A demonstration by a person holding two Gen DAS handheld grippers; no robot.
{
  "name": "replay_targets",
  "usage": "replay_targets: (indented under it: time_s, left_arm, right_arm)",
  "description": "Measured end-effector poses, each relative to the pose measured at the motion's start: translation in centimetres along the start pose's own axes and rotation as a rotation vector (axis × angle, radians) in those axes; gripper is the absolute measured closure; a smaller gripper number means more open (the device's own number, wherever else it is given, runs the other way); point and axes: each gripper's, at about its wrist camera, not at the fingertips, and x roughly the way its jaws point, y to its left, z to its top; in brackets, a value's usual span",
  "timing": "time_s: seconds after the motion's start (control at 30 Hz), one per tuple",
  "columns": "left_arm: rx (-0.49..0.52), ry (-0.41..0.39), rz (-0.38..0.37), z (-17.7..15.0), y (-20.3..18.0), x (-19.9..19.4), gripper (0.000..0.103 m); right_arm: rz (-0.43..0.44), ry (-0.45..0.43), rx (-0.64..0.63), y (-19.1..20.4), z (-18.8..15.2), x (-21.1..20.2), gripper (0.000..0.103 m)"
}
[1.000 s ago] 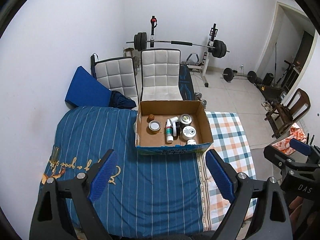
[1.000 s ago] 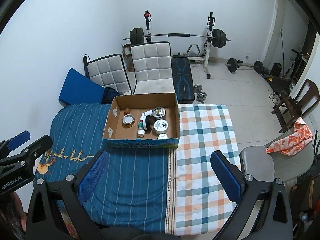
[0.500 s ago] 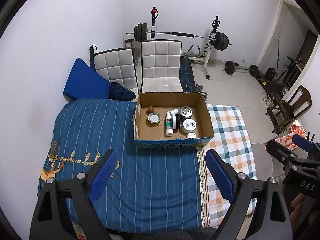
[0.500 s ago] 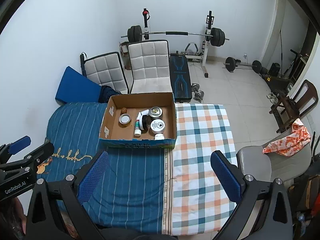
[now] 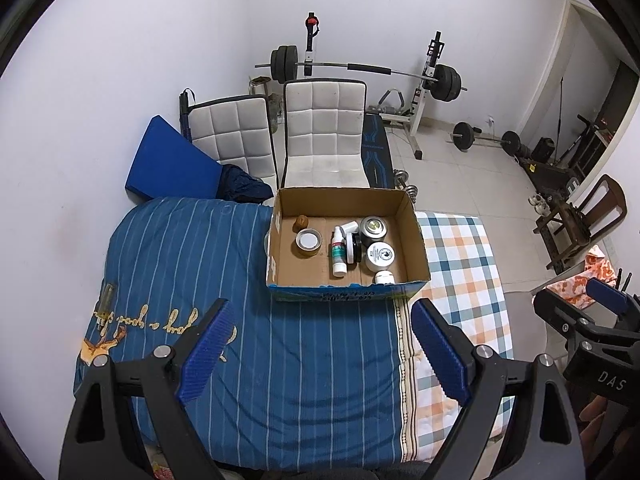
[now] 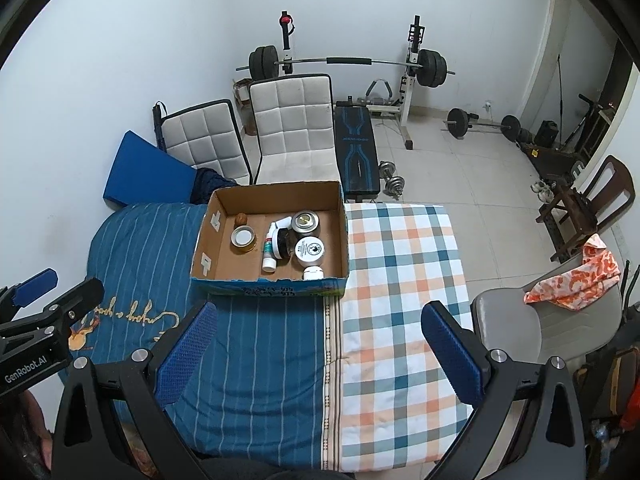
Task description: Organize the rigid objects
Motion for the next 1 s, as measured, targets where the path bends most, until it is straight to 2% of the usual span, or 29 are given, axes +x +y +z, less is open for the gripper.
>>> replay_targets:
  time_s: [0.37,0.73,0.83,0.87,0.93,1.0]
  left_arm:
    - [-0.013,-0.001,0.018,0.7,-0.2,0.9,0.013]
    - [-0.019,-0.011,0.028,0.6,-0.3,1.1,0.013]
    - [-0.03,-0.031,0.032,0.6,-0.4,0.6,0.013]
    - [-0.032,-0.043,0.033,0.7,-0.4,0.5,0.012]
    - [-0.045,-0.055,0.03,0.7,-0.3,0.4,0.002]
    - [-0.054,-0.06,0.028,0.8,-0.1,0.4,0.0]
  right_arm:
    - [-0.007,-0.004,0.03,-0.8,0.3,0.8,0.0]
    - [-0.028,-0.036,0.075,-1.0,0.9,-0.1,0.0]
    - [-0.028,-0.036,0.073,-1.0,0.9,-0.1,0.0]
    - [-0.026,-0.035,0.073,-1.0,0.9,0.0,0.0]
    - [-0.027,-0.037,0.075,-1.0,1.0,-0.2,0.0]
    - [-0.024,-0.034,0.074,-1.0,0.9,-0.2,0.0]
